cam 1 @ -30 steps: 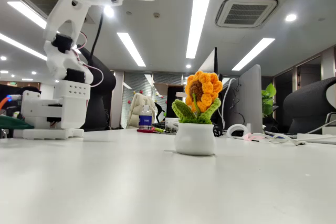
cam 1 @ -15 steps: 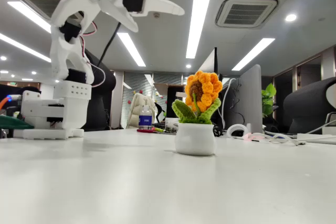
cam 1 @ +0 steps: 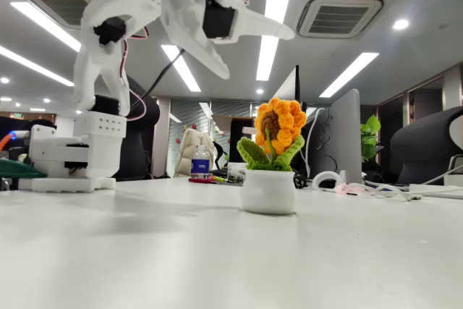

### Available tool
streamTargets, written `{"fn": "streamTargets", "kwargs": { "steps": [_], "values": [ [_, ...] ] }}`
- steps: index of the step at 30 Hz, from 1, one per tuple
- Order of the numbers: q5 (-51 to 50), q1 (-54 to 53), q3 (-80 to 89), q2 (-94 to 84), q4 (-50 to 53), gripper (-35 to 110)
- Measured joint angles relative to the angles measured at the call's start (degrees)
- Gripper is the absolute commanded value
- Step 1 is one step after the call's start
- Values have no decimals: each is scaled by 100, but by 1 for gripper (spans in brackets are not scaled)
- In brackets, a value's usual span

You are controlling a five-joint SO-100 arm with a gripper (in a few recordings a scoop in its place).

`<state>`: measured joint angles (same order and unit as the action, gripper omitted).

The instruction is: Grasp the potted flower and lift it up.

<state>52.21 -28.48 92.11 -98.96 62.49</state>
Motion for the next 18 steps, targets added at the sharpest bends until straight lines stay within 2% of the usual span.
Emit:
{"fn": "streamTargets", "kwargs": {
  "steps": [7,13,18],
  "values": [
    [-1011,396,0,26,-26,66],
    [-1274,571,18,114,325,66],
    [-1107,510,9,299,439,66]
  ]
}}
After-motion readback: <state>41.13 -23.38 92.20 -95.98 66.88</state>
